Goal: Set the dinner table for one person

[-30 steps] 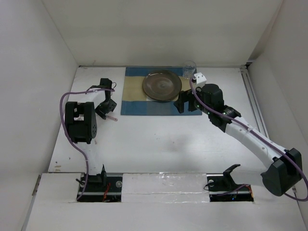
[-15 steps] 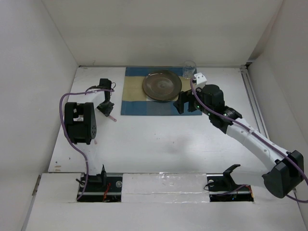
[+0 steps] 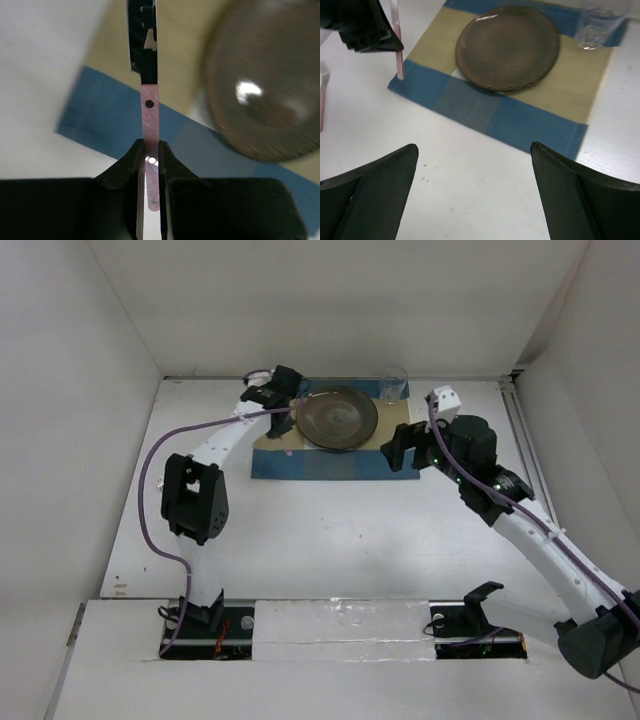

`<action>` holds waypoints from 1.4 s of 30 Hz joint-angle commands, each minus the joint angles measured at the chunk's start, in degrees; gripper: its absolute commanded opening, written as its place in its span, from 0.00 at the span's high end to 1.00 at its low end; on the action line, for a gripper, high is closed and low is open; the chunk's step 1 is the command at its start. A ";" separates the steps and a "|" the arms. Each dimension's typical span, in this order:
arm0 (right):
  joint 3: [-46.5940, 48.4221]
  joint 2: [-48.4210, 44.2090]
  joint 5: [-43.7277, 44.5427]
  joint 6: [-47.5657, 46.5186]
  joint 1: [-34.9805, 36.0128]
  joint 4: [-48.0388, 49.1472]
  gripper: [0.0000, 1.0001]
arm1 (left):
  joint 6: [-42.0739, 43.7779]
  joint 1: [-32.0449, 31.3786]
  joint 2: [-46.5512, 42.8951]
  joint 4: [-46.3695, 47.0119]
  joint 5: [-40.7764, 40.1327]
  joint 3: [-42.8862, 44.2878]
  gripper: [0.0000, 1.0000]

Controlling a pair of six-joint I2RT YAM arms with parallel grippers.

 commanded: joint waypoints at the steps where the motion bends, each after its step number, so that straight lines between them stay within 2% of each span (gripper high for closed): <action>1: 3.88 -4.68 2.77 -0.05 -3.63 -2.96 0.00 | 6.50 -6.50 1.58 0.25 4.15 8.47 1.00; 2: 3.88 -5.82 2.77 -0.05 -4.51 -2.96 0.00 | 7.73 -9.48 3.42 1.13 5.72 10.07 1.00; 6: 3.88 -10.83 1.54 0.48 -9.07 -5.67 0.00 | 10.37 -14.85 7.99 5.00 13.46 16.66 1.00; 10: 4.49 -12.51 -0.47 0.48 -11.01 -7.70 0.00 | 10.37 -18.12 12.22 10.09 23.02 20.19 1.00; 17: 4.49 -13.13 -2.94 0.48 -13.92 -10.25 0.00 | 7.21 -22.08 18.36 23.89 32.27 23.43 1.00; 21: 4.49 -14.18 -5.04 -0.05 -14.45 -10.79 0.00 | 5.20 -22.78 23.99 25.13 33.77 29.32 1.00; 30: 3.44 -14.71 -7.16 -0.57 -14.45 -10.79 0.00 | -1.40 -22.17 29.36 29.79 33.87 29.33 1.00; 42: 2.92 -14.71 -7.16 -0.58 -14.45 -10.79 0.00 | -2.46 -19.35 34.20 32.25 33.86 31.78 1.00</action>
